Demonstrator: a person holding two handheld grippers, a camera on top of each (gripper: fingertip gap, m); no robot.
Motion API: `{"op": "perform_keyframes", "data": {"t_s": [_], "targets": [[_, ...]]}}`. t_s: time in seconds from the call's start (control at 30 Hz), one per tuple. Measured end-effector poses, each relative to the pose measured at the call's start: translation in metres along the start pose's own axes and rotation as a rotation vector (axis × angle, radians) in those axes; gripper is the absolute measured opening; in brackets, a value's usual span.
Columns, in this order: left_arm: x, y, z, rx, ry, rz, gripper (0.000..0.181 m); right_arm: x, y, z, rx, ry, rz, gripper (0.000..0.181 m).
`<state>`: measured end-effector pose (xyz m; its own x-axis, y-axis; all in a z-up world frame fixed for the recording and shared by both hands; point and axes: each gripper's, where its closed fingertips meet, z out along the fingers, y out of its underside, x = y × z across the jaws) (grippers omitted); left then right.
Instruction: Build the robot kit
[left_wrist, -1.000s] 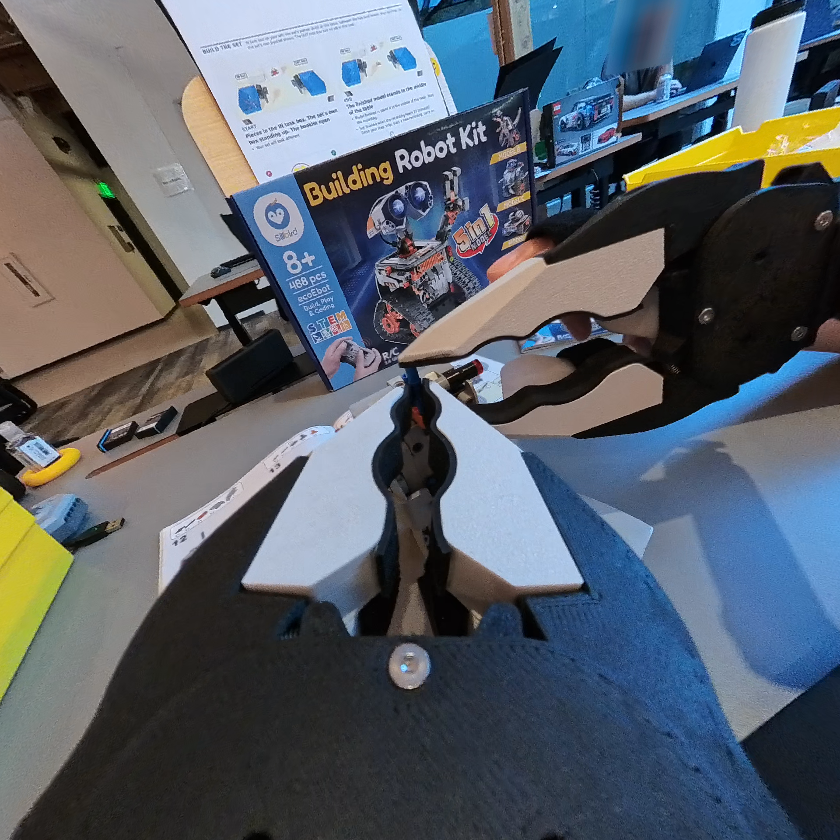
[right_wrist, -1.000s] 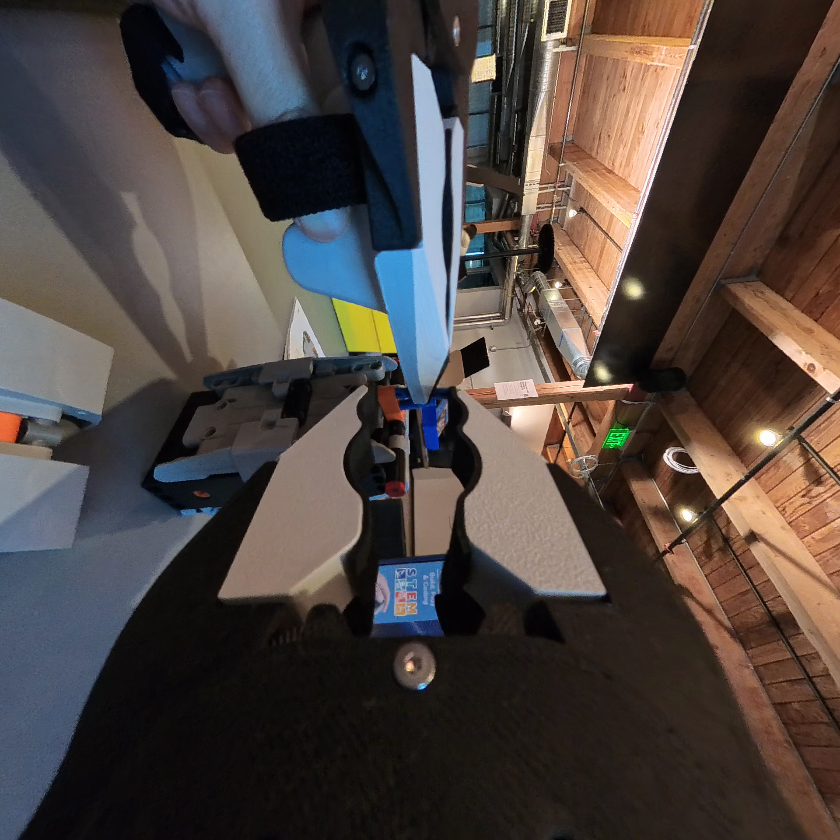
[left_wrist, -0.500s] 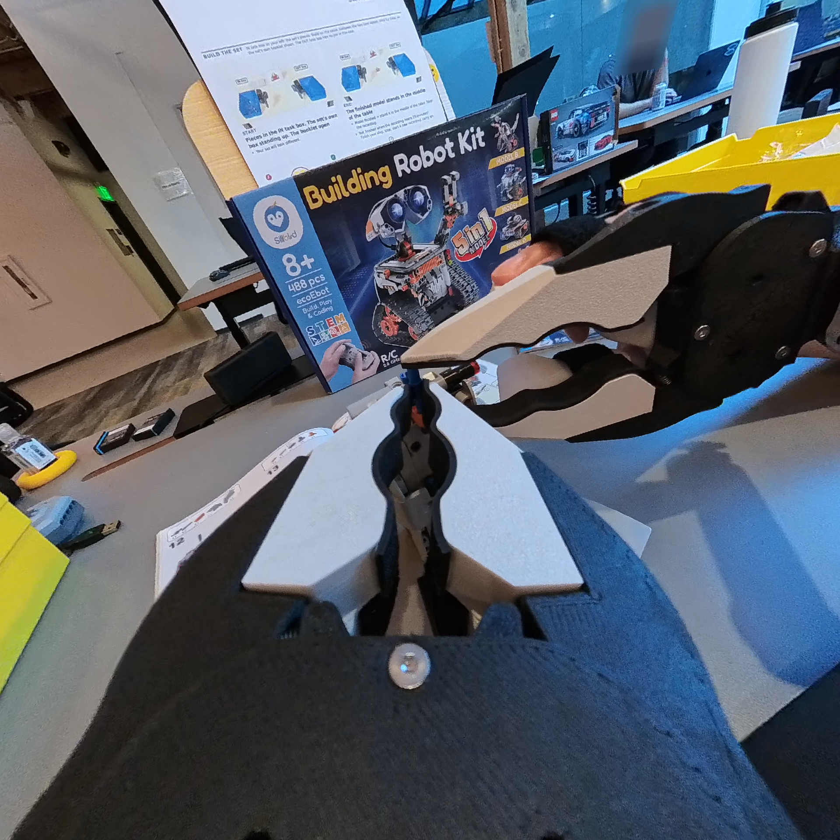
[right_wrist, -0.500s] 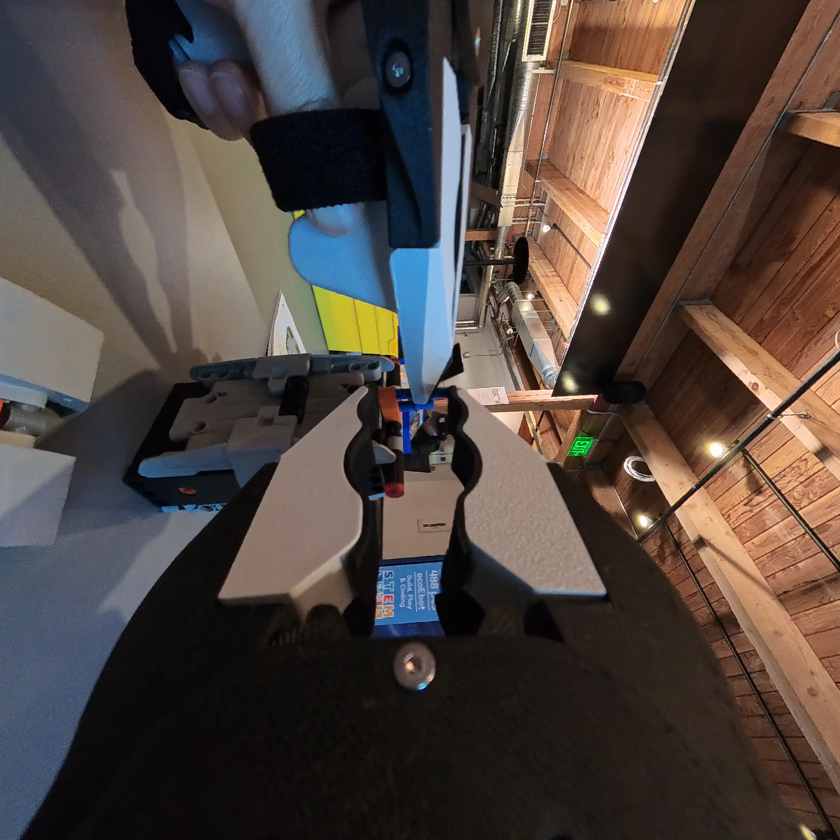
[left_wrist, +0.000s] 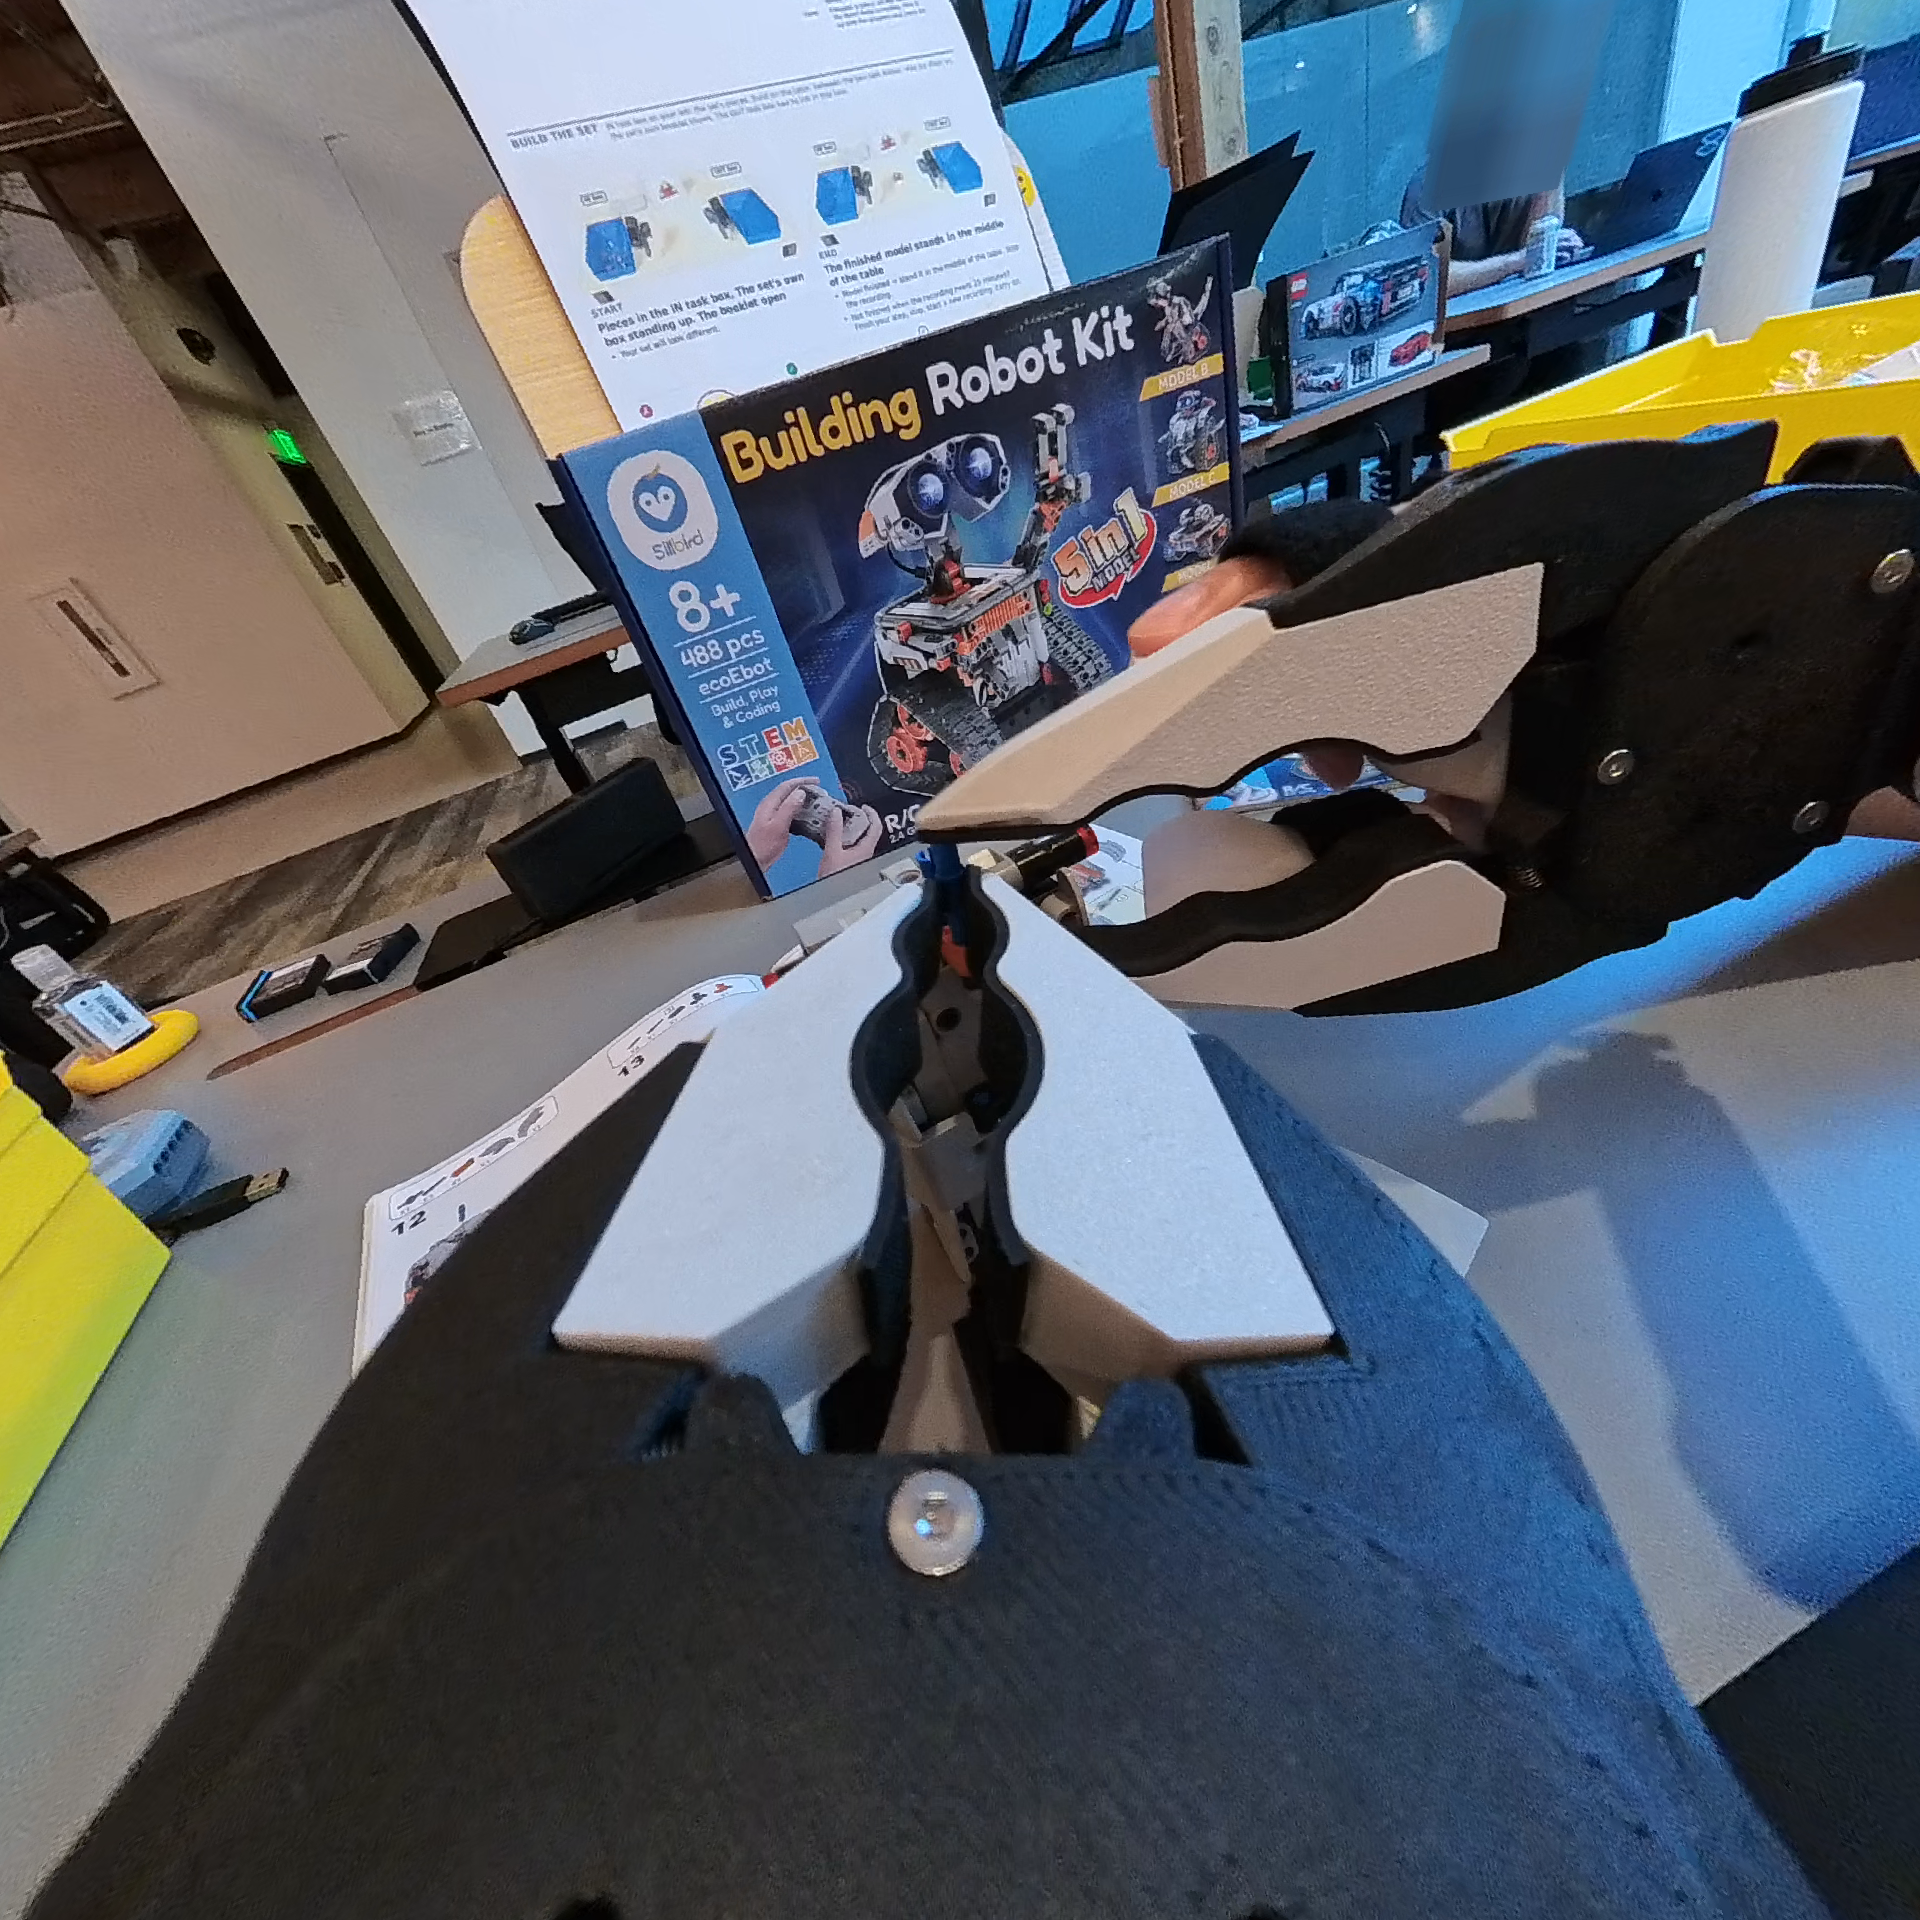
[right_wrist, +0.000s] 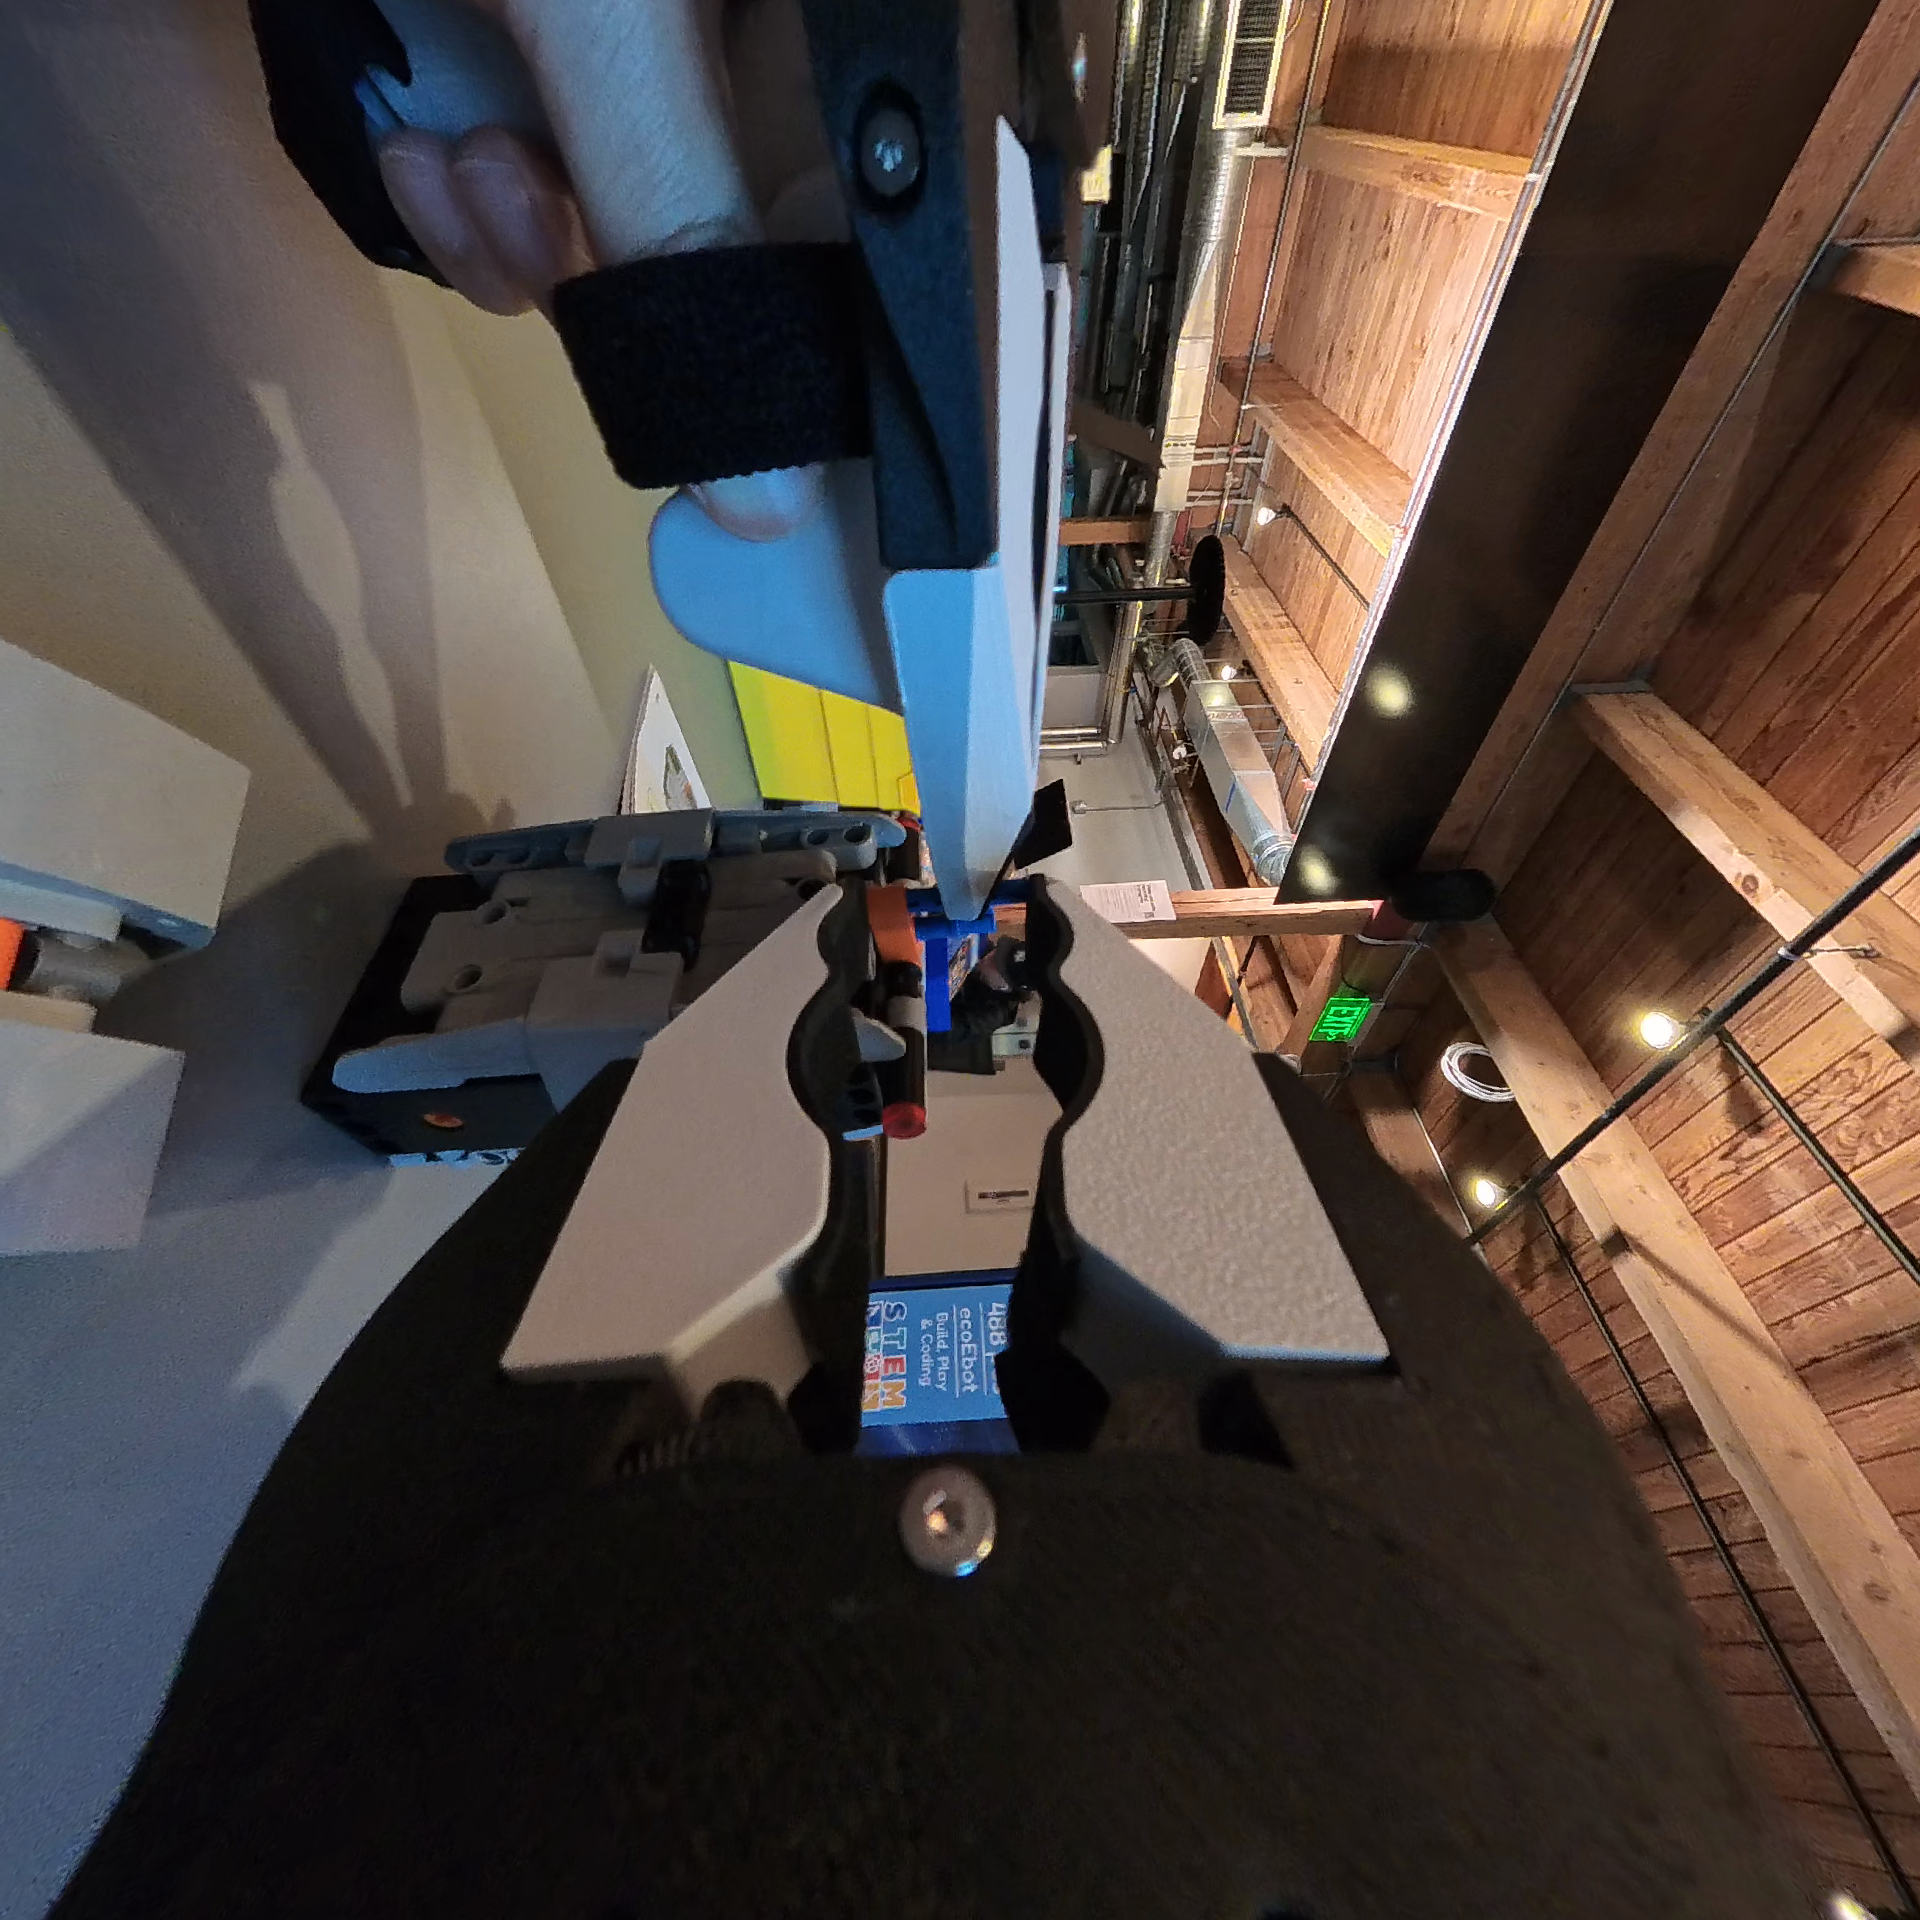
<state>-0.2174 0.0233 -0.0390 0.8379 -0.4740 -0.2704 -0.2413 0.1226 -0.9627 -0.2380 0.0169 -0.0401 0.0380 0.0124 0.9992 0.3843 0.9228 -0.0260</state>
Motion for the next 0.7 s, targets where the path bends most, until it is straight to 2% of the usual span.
{"op": "perform_keyframes", "data": {"t_s": [0.33,0.6,0.7], "targets": [[-0.0006,0.0016,0.0001,-0.006,-0.019,0.037,0.002,-0.0007,0.0003,0.0006,-0.006,0.014,-0.038,0.027],[-0.0023,-0.0006,0.0042,-0.011,-0.007,0.014,0.002,0.0017,0.0047,0.0014,-0.011,0.004,0.056,0.028],[-0.0027,-0.0008,0.0046,-0.002,0.022,-0.045,0.002,0.0018,0.0051,0.0018,-0.012,0.003,0.071,0.028]]}}
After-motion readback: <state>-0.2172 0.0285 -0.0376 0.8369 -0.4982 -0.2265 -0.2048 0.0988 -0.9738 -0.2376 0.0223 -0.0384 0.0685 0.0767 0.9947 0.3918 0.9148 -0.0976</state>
